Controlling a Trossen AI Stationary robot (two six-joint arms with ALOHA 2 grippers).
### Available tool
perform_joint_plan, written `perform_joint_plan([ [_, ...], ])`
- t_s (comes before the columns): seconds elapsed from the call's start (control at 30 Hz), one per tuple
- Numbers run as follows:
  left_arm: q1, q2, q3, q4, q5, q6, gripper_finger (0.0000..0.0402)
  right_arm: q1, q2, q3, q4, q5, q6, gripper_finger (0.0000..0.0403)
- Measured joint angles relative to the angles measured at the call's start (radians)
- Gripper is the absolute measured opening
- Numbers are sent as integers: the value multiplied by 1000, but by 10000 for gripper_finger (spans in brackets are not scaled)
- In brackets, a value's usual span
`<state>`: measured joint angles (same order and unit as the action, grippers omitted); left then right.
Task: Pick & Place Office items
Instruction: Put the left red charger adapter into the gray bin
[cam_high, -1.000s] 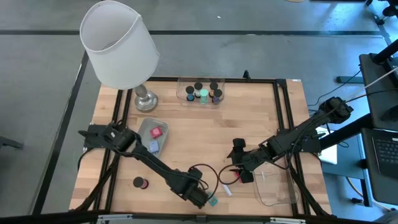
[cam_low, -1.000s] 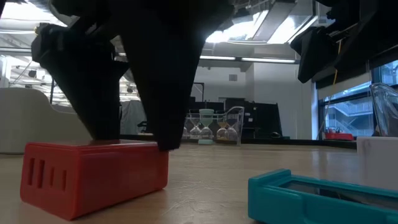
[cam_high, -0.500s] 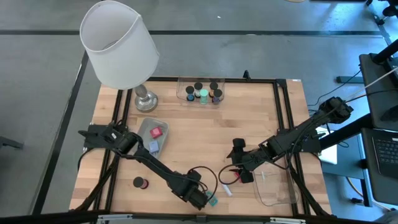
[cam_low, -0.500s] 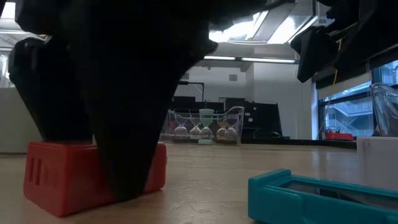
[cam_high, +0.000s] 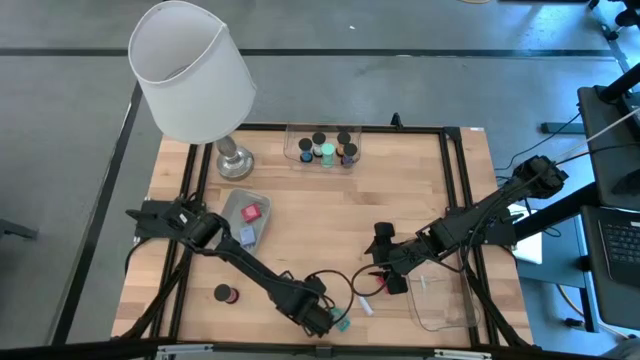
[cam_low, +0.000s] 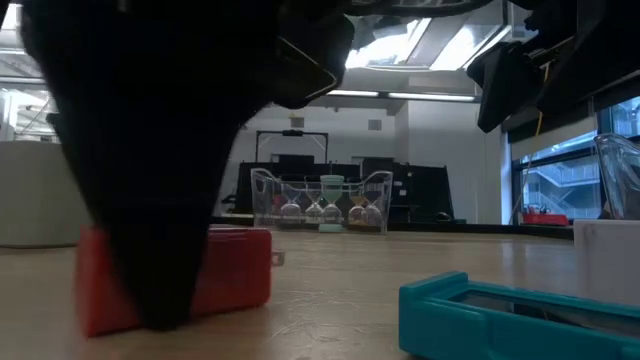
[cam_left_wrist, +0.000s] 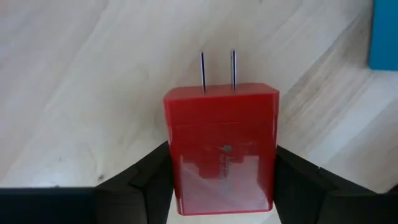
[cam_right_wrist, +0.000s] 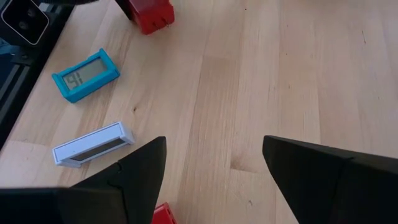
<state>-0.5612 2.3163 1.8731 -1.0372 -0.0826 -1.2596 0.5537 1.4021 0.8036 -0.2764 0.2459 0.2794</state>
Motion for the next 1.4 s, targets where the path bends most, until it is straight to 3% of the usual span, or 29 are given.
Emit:
perform_joint_plan([
  [0.23,9,-92,-2,-96,-167,37,206,0,0,0,0,0,0,272],
  [0.5,30,-312,-4,-548,-457,-80,206,0,0,0,7,0,-1,272],
  [0.57,38,-382,-61,-510,-492,-74,206,0,0,0,8,0,-1,272],
  [0.67,52,-496,-188,-494,-493,-97,206,0,0,0,13,0,-1,272],
  [0.83,79,-683,-485,-517,-432,-270,206,0,0,0,19,0,-1,272],
  [1.1,121,-928,-943,-260,-345,-435,206,0,0,0,21,0,-3,272],
  [1.23,165,-964,-1069,-115,-342,-422,206,-1,0,0,21,5,-3,272],
  [1.4,226,-965,-1124,13,-342,-319,206,-1,0,0,26,8,-2,272],
])
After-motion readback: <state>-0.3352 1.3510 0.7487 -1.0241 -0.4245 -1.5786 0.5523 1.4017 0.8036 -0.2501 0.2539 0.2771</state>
